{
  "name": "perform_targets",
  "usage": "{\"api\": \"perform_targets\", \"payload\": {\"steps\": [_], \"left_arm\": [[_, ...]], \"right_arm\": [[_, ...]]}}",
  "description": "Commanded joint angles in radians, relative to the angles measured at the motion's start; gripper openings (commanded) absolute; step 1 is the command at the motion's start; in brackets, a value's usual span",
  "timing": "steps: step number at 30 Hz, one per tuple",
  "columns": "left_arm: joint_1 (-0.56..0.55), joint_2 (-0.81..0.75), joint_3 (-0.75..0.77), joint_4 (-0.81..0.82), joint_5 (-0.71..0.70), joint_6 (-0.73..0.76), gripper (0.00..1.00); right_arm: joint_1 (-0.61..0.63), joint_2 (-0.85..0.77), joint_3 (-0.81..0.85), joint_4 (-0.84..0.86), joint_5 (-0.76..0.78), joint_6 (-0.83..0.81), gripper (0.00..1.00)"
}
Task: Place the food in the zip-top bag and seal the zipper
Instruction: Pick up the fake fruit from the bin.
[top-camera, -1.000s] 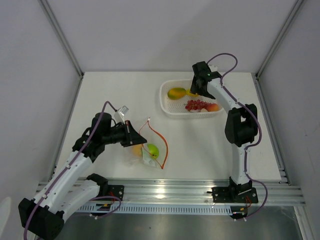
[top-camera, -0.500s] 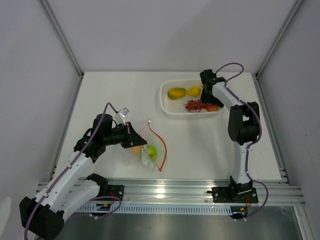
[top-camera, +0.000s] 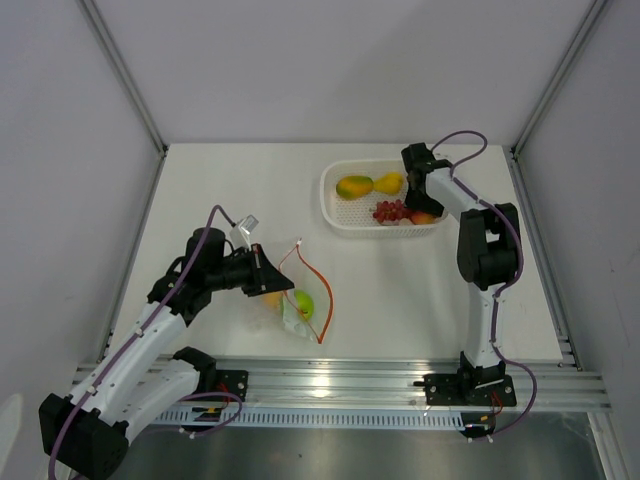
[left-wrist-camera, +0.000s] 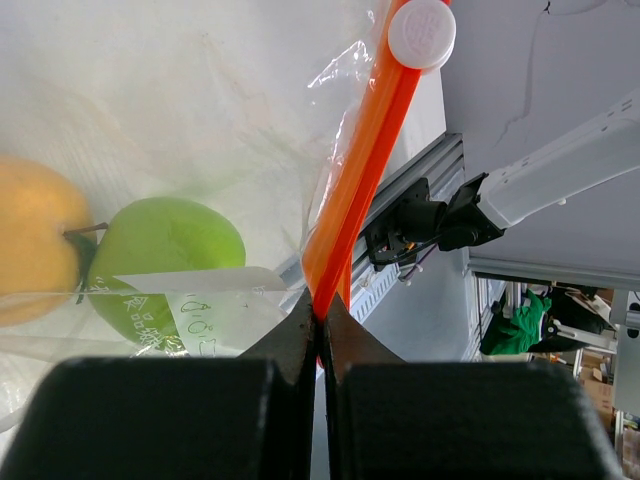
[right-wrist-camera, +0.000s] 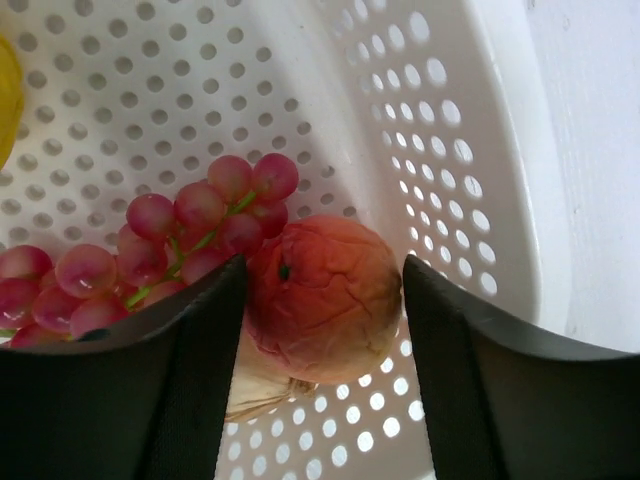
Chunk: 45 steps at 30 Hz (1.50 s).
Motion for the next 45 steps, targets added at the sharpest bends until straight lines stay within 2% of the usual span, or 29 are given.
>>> {"api": "perform_targets", "payload": {"steps": [1,5,6,14,17,19,20,22,23,26,28,36,45], "left_arm": [[0.007,-0.007,-0.003,0.025,0.006,0.007,0.01],[0.007,-0.007,-0.003,0.022,0.005,0.009,0.01],[0.007,-0.007,-0.002,0.022,0.005,0.007,0.01],[0.007,-0.022,-0.005,0.016,0.005,0.001,0.01],[0.006,-0.03,-0.006,0.013,0.003,0.001,0.01],[0.007,-0.031,-0.005,0.011,0.005,-0.001,0.01],[0.007,-0.033,-0.006,0.01,0.005,-0.001,0.01],[0.007,-0.038,-0.005,0.01,0.003,-0.002,0.01],[0.007,-0.038,-0.008,0.01,0.003,-0.002,0.0],[0.007,-0.041,-0.009,0.013,0.002,-0.005,0.01],[0.007,-0.041,-0.012,0.014,0.005,-0.007,0.01],[0.007,-0.042,-0.014,0.011,0.005,-0.005,0.01],[0.007,-0.035,-0.014,0.014,0.003,-0.005,0.01]], "right_arm": [[-0.011,-0.016,-0.015,0.042,-0.012,-0.012,0.58],[-0.01,-0.026,-0.029,0.054,-0.027,-0.018,0.53],[-0.012,-0.029,-0.03,0.054,-0.03,-0.019,0.48],[-0.012,-0.075,-0.045,0.077,-0.035,-0.039,0.28],[-0.012,-0.104,-0.042,0.084,-0.032,-0.053,0.27],[-0.01,-0.115,-0.036,0.088,-0.038,-0.065,0.32],[-0.01,-0.122,-0.035,0.085,-0.046,-0.076,0.46],[-0.012,-0.124,-0.029,0.081,-0.052,-0.084,0.59],[-0.012,-0.122,-0.027,0.067,-0.055,-0.087,0.71],[-0.012,-0.115,-0.029,0.056,-0.069,-0.095,0.84],[-0.01,-0.109,-0.038,0.059,-0.073,-0.104,0.89],[-0.012,-0.098,-0.067,0.071,-0.138,-0.108,0.91],[-0.012,-0.067,-0.101,0.09,-0.159,-0.098,0.87]]}}
